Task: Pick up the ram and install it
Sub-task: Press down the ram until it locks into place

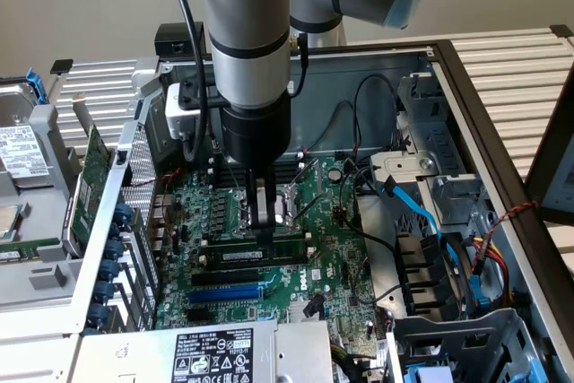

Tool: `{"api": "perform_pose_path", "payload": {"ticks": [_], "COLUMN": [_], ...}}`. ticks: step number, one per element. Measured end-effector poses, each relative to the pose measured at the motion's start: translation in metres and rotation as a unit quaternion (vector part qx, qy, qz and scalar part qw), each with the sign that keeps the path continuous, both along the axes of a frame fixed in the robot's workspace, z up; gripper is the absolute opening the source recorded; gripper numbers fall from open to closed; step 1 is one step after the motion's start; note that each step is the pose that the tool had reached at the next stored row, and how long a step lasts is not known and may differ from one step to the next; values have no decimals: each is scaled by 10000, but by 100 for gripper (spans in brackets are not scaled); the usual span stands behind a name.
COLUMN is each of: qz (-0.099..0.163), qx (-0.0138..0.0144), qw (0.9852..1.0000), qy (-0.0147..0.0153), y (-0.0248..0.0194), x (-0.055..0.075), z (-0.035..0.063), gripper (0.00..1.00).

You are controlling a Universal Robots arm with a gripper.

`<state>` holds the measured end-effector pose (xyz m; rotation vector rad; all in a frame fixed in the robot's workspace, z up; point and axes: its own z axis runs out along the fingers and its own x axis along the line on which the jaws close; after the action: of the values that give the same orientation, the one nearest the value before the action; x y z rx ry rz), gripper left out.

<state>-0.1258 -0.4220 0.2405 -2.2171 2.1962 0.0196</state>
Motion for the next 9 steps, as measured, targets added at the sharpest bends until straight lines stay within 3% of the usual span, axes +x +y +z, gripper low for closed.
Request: {"api": "perform_pose_path", "payload": {"ticks": [9], "qz": [0], "qx": [4], "qw": [10000], "qy": [19], "y": [0], "x": [-1], "z": [59], "gripper": [22]}}
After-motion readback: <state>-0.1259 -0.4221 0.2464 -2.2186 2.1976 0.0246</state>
